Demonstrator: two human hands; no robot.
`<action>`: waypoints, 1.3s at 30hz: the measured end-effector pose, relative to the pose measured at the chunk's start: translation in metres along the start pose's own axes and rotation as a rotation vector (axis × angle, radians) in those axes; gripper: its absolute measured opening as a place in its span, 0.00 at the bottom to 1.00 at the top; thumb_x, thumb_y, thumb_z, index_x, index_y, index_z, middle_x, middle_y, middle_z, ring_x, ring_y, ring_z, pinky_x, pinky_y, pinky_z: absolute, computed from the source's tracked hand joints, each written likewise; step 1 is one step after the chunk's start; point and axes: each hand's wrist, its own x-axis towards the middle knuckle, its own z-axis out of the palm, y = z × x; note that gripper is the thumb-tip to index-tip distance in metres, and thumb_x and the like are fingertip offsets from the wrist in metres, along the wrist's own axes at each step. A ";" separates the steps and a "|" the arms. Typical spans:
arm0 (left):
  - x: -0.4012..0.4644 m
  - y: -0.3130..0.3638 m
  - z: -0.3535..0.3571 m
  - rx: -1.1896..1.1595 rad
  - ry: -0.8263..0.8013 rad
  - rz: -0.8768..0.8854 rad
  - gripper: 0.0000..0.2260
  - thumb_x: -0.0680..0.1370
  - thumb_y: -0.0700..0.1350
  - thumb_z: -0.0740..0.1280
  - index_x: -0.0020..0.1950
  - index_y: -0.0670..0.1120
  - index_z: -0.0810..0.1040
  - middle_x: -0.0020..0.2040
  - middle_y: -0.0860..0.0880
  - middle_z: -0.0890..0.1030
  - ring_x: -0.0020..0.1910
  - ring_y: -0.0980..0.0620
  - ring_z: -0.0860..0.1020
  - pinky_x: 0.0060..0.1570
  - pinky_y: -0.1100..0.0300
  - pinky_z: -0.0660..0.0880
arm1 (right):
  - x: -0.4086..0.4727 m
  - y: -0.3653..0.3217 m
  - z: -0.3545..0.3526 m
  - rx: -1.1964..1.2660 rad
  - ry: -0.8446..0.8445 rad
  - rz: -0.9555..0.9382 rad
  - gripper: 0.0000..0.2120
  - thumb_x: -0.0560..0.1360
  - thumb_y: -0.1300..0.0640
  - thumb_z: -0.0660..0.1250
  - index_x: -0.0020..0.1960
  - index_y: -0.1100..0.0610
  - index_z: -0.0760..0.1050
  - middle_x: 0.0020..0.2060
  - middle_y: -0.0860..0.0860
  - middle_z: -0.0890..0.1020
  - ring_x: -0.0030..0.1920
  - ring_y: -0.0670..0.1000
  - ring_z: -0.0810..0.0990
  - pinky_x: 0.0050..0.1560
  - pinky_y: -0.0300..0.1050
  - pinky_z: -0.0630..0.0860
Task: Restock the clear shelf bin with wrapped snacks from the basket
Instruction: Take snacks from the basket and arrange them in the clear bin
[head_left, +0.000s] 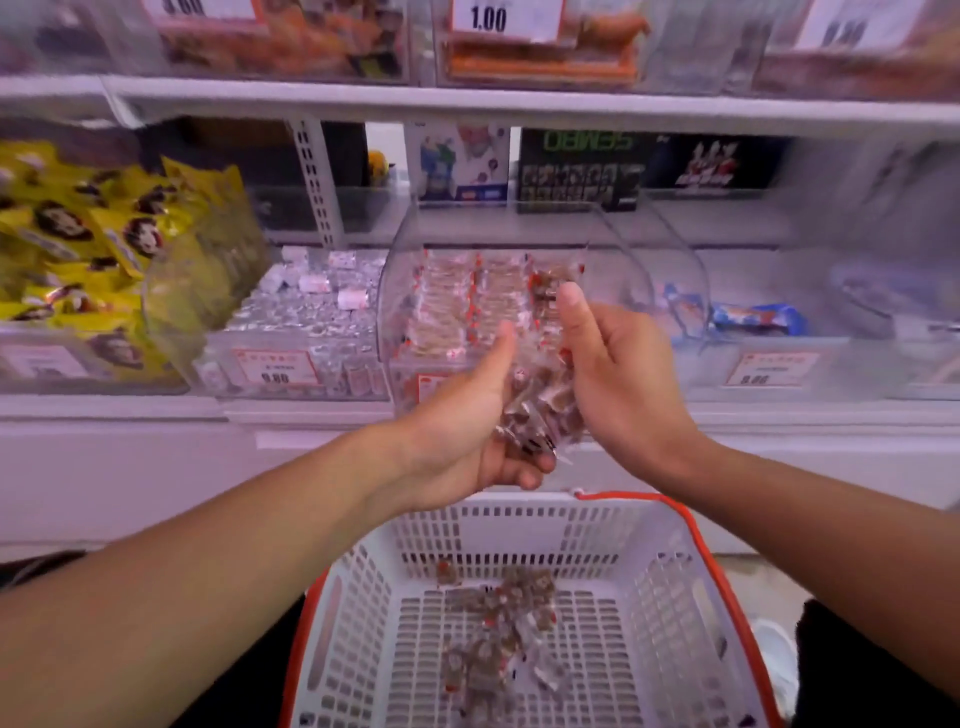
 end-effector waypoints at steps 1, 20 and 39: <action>0.001 0.006 0.004 0.011 -0.040 0.005 0.28 0.75 0.69 0.56 0.52 0.47 0.82 0.39 0.46 0.80 0.31 0.49 0.76 0.25 0.61 0.74 | 0.003 -0.003 -0.002 0.015 0.023 0.007 0.28 0.83 0.41 0.52 0.31 0.57 0.67 0.24 0.56 0.75 0.27 0.55 0.76 0.30 0.55 0.72; -0.005 0.025 -0.014 -0.097 -0.143 -0.061 0.08 0.73 0.40 0.69 0.48 0.35 0.81 0.40 0.36 0.83 0.40 0.42 0.85 0.37 0.58 0.83 | 0.016 0.012 -0.046 0.281 -0.686 0.111 0.31 0.63 0.54 0.77 0.64 0.43 0.75 0.59 0.38 0.81 0.56 0.42 0.81 0.53 0.37 0.78; -0.006 0.033 -0.026 -0.007 -0.319 -0.134 0.14 0.78 0.48 0.64 0.55 0.39 0.82 0.52 0.35 0.83 0.48 0.43 0.85 0.44 0.58 0.83 | 0.012 0.010 -0.045 0.244 -0.633 -0.034 0.23 0.65 0.52 0.79 0.58 0.55 0.77 0.48 0.53 0.83 0.47 0.59 0.83 0.50 0.64 0.79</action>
